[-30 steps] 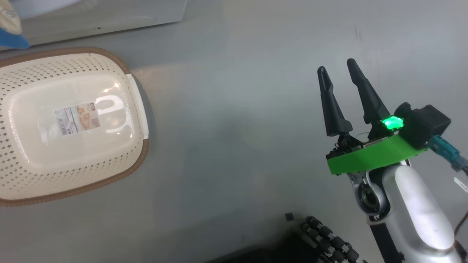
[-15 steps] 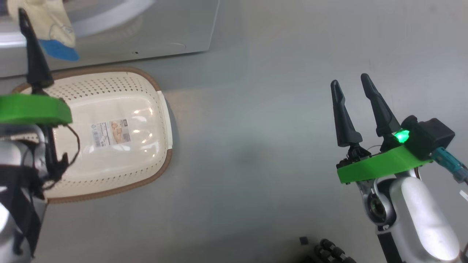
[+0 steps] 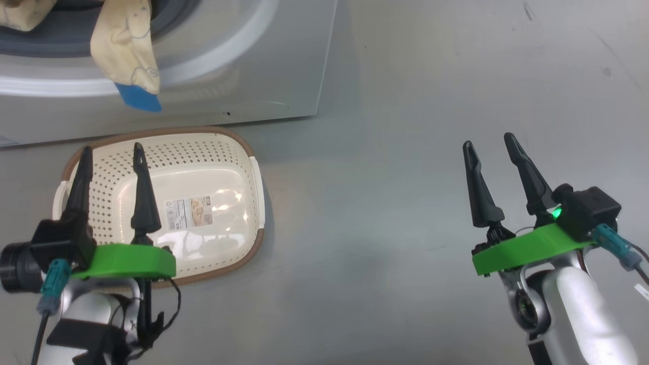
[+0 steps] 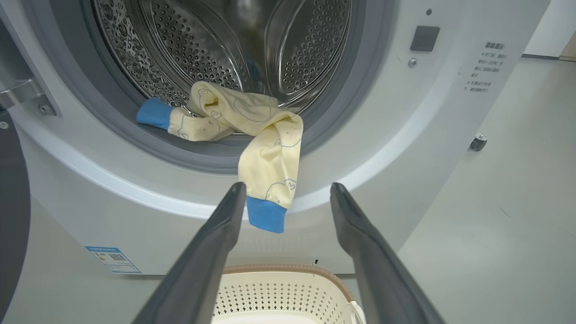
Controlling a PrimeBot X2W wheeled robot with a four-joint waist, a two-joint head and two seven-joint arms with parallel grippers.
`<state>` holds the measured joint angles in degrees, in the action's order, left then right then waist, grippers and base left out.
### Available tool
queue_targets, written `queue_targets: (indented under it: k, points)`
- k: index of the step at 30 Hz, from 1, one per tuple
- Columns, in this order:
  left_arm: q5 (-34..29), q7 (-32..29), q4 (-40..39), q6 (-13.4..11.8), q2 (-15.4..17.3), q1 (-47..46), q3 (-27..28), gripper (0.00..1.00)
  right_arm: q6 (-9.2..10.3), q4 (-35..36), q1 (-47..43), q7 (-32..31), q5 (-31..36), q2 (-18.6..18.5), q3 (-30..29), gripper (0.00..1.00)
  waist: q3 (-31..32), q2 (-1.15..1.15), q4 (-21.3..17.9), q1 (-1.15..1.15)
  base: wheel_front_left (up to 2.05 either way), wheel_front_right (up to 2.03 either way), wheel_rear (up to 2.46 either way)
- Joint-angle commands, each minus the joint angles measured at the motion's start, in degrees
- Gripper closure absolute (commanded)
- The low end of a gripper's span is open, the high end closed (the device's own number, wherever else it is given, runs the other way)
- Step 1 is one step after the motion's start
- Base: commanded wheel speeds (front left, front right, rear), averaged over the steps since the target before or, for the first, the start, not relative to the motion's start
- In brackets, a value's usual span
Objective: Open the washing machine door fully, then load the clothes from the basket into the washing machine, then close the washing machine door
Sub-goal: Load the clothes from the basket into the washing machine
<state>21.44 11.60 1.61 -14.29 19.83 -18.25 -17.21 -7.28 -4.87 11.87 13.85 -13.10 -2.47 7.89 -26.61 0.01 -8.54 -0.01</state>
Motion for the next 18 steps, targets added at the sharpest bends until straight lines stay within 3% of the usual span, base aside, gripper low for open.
queue_targets:
  k: [1,18]
  points:
    - [0.4,0.3,-1.8,-7.2,0.7,0.3,1.7,0.0,-0.21,1.8,-0.6,-0.4,0.7,-0.4,0.9,0.0,1.0,-0.01,0.6,0.01,0.0,0.0,0.0]
    - [1.9,0.6,1.4,-7.5,-1.4,3.3,0.1,0.0,-0.21,2.4,-1.8,-2.2,1.2,-0.4,2.1,0.0,3.9,-0.01,1.1,0.01,0.0,0.0,0.0]
